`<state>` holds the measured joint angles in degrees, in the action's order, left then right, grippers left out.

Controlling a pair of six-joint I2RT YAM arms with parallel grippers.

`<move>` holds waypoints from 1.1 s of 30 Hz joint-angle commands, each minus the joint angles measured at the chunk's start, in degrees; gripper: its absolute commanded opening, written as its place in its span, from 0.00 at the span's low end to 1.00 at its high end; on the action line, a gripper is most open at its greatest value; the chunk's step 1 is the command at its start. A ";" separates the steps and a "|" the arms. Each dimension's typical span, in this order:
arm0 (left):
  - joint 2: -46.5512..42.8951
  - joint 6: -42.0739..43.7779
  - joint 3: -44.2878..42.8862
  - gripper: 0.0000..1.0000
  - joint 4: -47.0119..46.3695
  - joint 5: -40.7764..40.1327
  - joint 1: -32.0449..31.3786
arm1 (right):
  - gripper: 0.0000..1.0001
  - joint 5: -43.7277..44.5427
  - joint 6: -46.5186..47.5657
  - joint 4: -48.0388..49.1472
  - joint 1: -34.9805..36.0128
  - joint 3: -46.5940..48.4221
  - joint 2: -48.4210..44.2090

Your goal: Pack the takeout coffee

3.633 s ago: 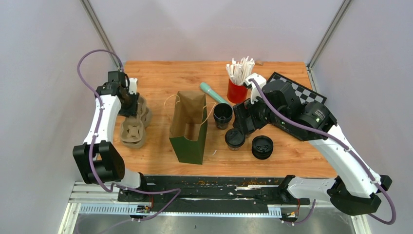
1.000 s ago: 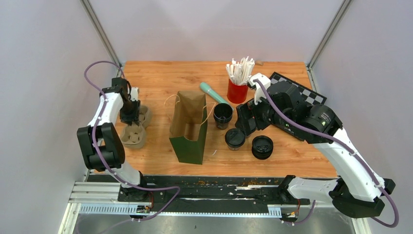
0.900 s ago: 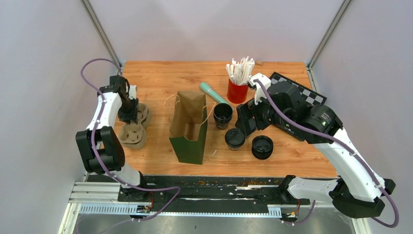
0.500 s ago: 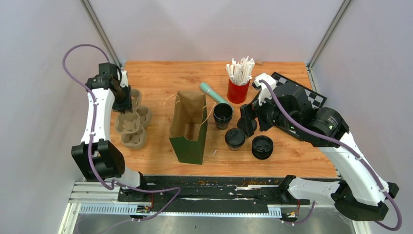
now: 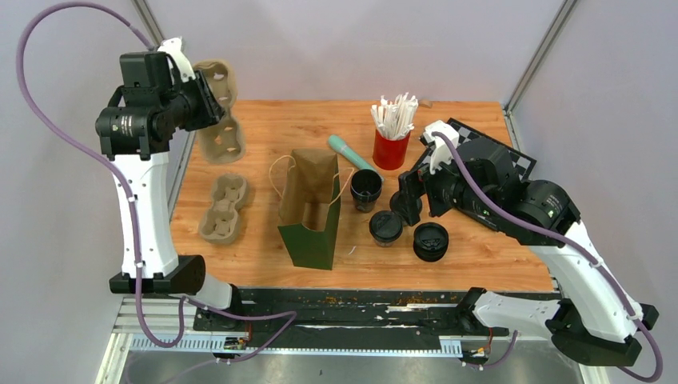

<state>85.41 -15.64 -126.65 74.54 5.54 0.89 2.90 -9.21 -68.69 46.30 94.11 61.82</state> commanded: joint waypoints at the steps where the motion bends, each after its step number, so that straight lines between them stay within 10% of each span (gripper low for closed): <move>1: 0.10 -8.98 -3.76 0.33 -0.68 5.43 -4.88 | 1.00 0.00 -1.21 2.13 -0.25 -0.16 -1.59; 19: -10.62 -32.63 15.03 0.31 -31.33 17.13 -23.11 | 1.00 -0.01 -1.68 2.83 -0.25 -1.98 -3.29; 33: -11.87 -28.14 21.37 0.32 -23.90 14.99 -26.99 | 0.96 -5.26 -15.11 7.07 -0.34 2.74 1.82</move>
<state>75.11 -45.28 -106.61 49.76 20.38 -25.89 2.31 -14.74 -67.72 46.30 93.34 60.86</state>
